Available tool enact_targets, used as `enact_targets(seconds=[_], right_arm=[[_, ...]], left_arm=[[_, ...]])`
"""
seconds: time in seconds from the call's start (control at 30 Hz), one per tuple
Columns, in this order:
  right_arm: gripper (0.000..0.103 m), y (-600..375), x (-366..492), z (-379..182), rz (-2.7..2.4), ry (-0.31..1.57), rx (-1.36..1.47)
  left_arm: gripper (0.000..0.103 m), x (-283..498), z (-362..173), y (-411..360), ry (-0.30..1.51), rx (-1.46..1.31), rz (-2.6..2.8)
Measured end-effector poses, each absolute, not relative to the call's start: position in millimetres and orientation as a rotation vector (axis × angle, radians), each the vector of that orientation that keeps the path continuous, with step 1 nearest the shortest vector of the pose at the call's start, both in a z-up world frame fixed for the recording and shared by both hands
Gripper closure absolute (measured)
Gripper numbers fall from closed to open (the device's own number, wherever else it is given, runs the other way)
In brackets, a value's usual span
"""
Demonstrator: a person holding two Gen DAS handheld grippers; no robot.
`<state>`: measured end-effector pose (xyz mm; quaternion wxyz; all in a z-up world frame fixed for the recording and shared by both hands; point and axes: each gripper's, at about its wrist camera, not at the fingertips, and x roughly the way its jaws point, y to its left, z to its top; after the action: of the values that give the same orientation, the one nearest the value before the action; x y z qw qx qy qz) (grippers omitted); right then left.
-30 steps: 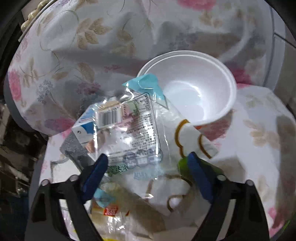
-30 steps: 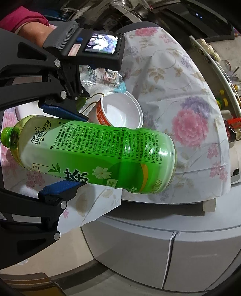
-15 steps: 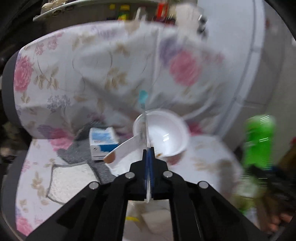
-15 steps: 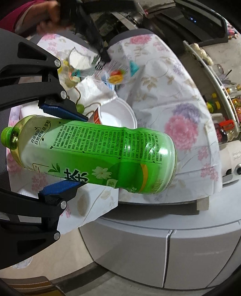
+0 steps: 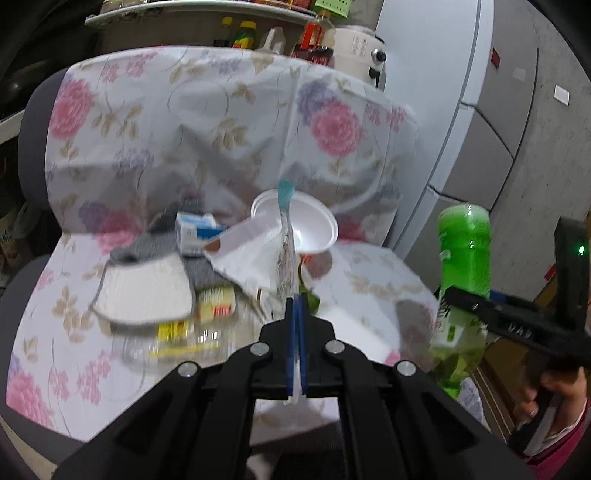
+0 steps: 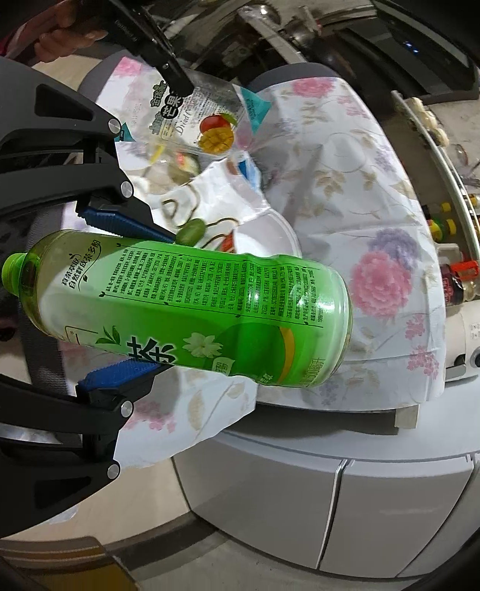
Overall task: Collect trash
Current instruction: 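Lift the green bottle with the right gripper while the left gripper grasps a clear wrapper, then carry the green bottle over the trash bin and open the right gripper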
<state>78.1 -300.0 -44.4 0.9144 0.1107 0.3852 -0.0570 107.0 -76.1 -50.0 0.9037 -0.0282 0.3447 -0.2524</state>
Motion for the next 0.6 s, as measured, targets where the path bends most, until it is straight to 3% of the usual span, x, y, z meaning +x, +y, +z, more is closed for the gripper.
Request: enact_targets(seconds=[0.27,0.6], right_arm=[[0.043,-324.9,30.9,-52.4,-0.199,0.788,0.262],[0.043,-422.6,-83.4,-80.8,-0.482,0.801,0.328]], left_arm=[[0.103,72.0,-53.6,-110.8,0.689,-0.044,-0.692],[0.103,13.7,-90.1,-267.9,0.695,0.089,-1.043]])
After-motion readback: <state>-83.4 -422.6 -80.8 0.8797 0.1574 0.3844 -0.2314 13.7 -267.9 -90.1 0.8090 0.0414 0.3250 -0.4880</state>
